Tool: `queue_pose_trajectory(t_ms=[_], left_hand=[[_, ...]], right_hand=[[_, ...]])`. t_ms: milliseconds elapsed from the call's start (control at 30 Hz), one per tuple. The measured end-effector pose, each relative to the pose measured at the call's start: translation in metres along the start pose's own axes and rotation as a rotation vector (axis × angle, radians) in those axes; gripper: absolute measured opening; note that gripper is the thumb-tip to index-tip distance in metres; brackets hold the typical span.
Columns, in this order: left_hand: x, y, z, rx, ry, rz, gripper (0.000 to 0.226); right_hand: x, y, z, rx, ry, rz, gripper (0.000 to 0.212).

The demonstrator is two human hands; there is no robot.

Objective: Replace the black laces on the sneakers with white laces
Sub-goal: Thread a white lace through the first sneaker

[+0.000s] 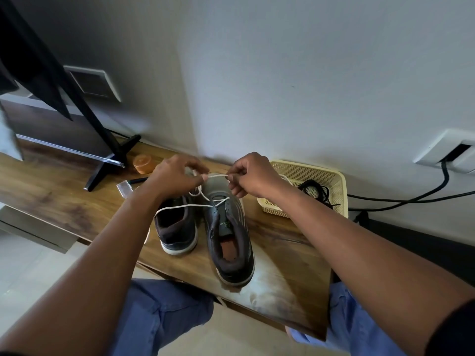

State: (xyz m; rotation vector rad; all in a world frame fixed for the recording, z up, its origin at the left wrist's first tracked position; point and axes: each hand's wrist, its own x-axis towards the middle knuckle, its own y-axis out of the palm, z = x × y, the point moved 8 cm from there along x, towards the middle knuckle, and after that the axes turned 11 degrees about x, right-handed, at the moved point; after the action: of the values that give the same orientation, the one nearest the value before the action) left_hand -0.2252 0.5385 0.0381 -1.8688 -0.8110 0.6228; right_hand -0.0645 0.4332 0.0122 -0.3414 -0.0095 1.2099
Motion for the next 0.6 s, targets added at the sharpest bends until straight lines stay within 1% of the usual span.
queue_pose_trajectory(t_ms=[67, 133, 233, 267, 333, 400, 500, 600], left_hand=[[-0.003, 0.006, -0.014, -0.117, 0.074, 0.045, 0.030], [-0.004, 0.011, -0.027, -0.148, 0.120, 0.062, 0.033], [-0.003, 0.019, -0.037, -0.165, 0.128, 0.073, 0.016], [-0.003, 0.020, -0.038, -0.170, 0.136, 0.063, 0.015], [-0.002, 0.017, -0.039, -0.183, 0.149, 0.030, 0.016], [-0.003, 0.013, -0.039, -0.224, 0.159, 0.012, 0.009], [-0.001, 0.012, -0.039, -0.269, 0.167, -0.007, 0.014], [0.000, 0.013, -0.036, -0.308, 0.155, -0.009, 0.014]], right_hand=[[-0.001, 0.003, -0.002, 0.014, 0.028, 0.020, 0.024], [-0.003, 0.005, -0.002, 0.062, 0.030, 0.031, 0.032], [-0.004, 0.002, 0.000, 0.172, 0.028, -0.003, 0.025], [-0.004, -0.001, 0.000, 0.210, 0.034, -0.014, 0.021], [-0.005, -0.006, 0.000, 0.257, 0.043, -0.035, 0.020], [-0.006, -0.008, 0.003, 0.258, 0.036, -0.042, 0.021], [-0.007, -0.006, 0.005, 0.275, 0.013, -0.025, 0.015], [-0.008, -0.003, 0.006, 0.337, 0.017, -0.012, 0.013]])
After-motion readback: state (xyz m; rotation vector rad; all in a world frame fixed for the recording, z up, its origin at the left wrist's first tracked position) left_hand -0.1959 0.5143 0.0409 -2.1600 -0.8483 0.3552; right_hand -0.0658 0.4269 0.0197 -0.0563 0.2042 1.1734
